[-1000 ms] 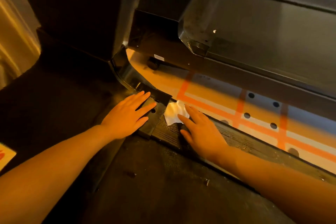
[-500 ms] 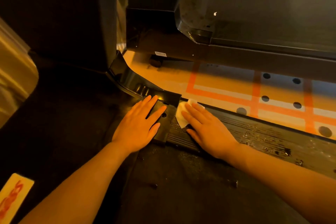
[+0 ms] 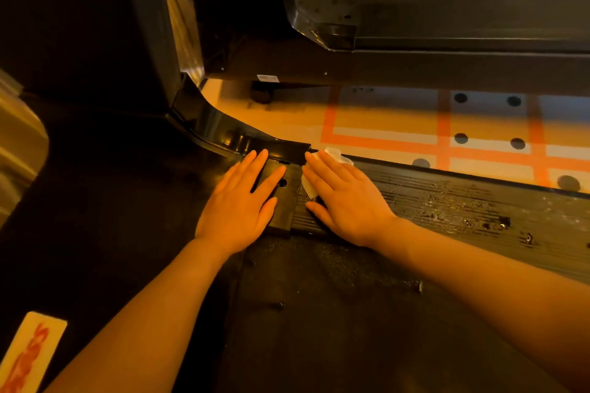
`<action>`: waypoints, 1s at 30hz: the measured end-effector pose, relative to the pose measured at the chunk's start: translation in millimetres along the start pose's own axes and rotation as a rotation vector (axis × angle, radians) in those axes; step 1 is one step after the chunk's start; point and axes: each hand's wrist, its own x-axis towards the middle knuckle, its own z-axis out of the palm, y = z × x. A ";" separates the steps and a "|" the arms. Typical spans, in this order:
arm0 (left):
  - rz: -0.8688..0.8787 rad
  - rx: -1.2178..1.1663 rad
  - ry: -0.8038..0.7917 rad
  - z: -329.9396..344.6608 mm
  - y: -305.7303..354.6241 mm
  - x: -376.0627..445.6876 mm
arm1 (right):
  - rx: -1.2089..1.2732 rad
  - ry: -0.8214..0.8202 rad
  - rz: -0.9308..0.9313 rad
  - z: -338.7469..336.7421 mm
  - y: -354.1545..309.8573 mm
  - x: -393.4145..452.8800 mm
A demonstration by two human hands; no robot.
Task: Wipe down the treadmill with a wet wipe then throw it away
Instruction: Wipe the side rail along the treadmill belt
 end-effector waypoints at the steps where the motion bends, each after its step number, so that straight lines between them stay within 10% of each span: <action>1: -0.001 0.000 0.000 -0.6 0.1 0.2 | -0.005 0.002 0.002 0.9 -0.1 0.0; 30: 0.007 -0.005 0.009 -2.7 2.0 -0.7 | 0.009 0.057 0.212 22.0 -32.9 -28.4</action>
